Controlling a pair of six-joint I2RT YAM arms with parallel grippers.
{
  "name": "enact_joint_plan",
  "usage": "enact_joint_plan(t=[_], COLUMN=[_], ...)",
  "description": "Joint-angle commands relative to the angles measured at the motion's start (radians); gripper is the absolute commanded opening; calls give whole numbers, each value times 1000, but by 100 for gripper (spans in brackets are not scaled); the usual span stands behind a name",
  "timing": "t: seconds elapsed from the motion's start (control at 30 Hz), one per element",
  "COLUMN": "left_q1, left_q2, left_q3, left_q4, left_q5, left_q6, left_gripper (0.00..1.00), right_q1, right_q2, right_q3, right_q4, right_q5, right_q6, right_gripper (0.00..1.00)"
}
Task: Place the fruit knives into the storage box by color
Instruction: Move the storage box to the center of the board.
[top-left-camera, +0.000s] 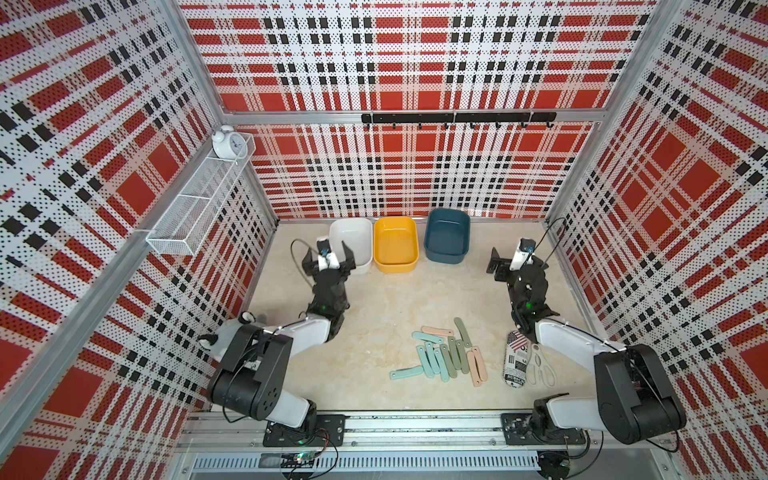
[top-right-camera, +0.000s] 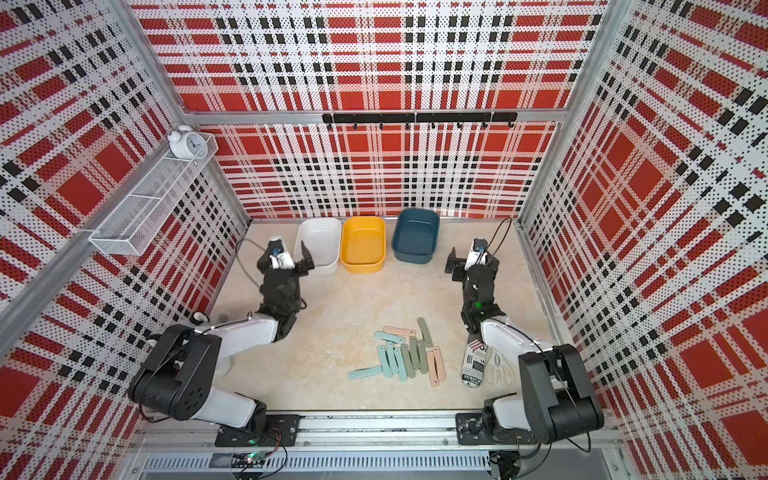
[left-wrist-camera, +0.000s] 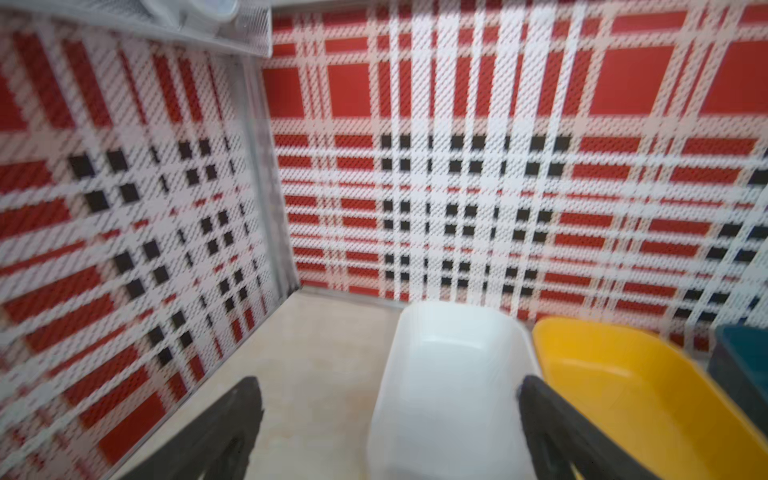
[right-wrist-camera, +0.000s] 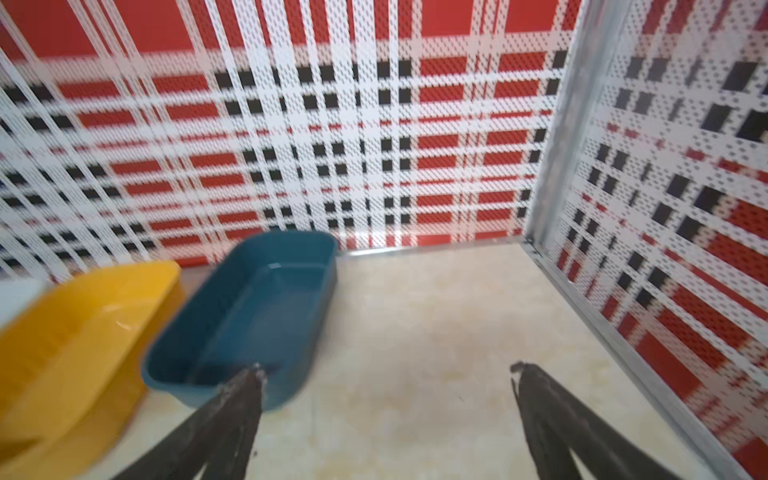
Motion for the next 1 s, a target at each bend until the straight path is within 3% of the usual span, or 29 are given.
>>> enact_joint_plan(t=[0.0,0.2,0.37,0.6,0.8,0.97], left_q1=[-32,22,159,291,368,390], left_q2=[124,439,591,662,711,765], left_q3=[308,871,1110,1183,1162,1161], left_q4=[-442,-867,-1013,-1057,-1040,-1016], left_q5=[45,336,492,537,650,748], left_q6=[-108,-296,-371,-436,-449,-478], left_gripper=[98,98,98,99,99,98], right_q1=[61,77,34,-49,-52,-54], right_q2=[161,455,631,860,995,1066], right_q3=[211,664,920,1221,1363,1438], right_q4=[-355,-678,-815,-983,-1023,-1043], right_q5=[-28,-94,-165,-261,-316,-359], right_q6=[133,183,165,190,149,166], right_gripper=[100,100,100,100,99,88])
